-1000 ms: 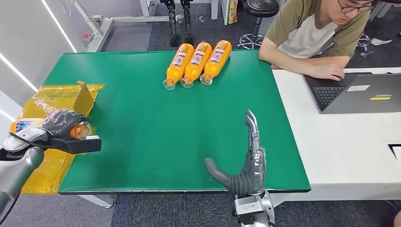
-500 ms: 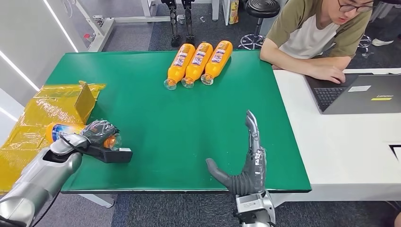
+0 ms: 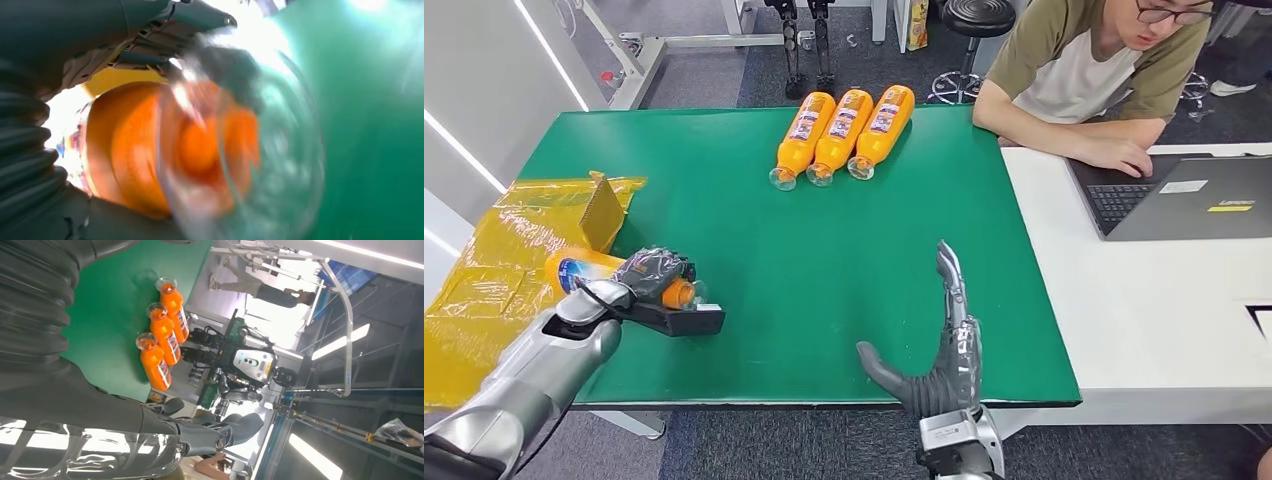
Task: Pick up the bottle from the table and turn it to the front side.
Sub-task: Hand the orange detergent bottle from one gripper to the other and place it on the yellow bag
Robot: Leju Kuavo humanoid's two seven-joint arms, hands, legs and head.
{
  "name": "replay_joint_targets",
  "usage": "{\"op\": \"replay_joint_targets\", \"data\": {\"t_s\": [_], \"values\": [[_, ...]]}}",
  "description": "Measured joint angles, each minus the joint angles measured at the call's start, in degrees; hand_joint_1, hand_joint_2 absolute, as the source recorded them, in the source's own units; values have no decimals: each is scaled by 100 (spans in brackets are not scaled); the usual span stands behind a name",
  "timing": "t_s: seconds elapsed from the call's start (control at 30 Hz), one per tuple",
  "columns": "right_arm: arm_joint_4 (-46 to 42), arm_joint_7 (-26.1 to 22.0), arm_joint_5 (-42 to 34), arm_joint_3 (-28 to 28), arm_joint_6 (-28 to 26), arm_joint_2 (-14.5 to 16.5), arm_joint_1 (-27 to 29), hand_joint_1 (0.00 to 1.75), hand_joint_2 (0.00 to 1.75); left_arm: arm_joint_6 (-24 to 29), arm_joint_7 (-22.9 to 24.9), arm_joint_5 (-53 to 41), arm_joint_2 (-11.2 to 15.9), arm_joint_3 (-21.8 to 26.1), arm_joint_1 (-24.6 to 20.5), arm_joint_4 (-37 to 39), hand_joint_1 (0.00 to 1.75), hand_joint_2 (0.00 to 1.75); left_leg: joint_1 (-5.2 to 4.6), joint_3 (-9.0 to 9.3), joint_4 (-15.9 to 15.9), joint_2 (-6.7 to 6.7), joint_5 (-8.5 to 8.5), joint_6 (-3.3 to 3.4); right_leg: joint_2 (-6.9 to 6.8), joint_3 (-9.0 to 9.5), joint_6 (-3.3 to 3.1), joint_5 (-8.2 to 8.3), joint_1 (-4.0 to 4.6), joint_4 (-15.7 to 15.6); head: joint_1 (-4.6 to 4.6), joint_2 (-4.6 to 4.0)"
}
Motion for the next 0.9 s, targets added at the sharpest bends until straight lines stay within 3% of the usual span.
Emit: {"op": "replay_joint_targets", "data": {"t_s": [0.17, 0.33, 0.63, 0.9], "values": [[105, -2, 1, 1, -32, 2, 4, 0, 175, -595, 647, 1, -6, 1, 6, 85, 0, 175, -1, 3, -2, -2, 0, 0, -4, 7, 1, 0, -1, 0, 1, 0], [225, -14, 19, 1, -56, 37, 3, 0, 175, -737, 1039, 9, 3, 26, 20, 115, 0, 175, -1, 16, -10, 0, -4, -6, -1, 16, -3, 2, -2, 0, 1, 0], [298, -8, 105, 0, -100, 51, 10, 0, 175, -262, 1091, 153, 51, 249, 104, 123, 0, 175, 2, 24, -17, -1, 11, -27, 0, 10, -10, 5, 0, 4, -1, 0], [192, 101, 344, -3, -130, 78, 117, 0, 175, 345, 789, 360, -15, 671, 114, 122, 0, 175, 1, 17, -16, 0, 15, -28, 1, 2, -10, 6, 0, 4, 0, 0]]}}
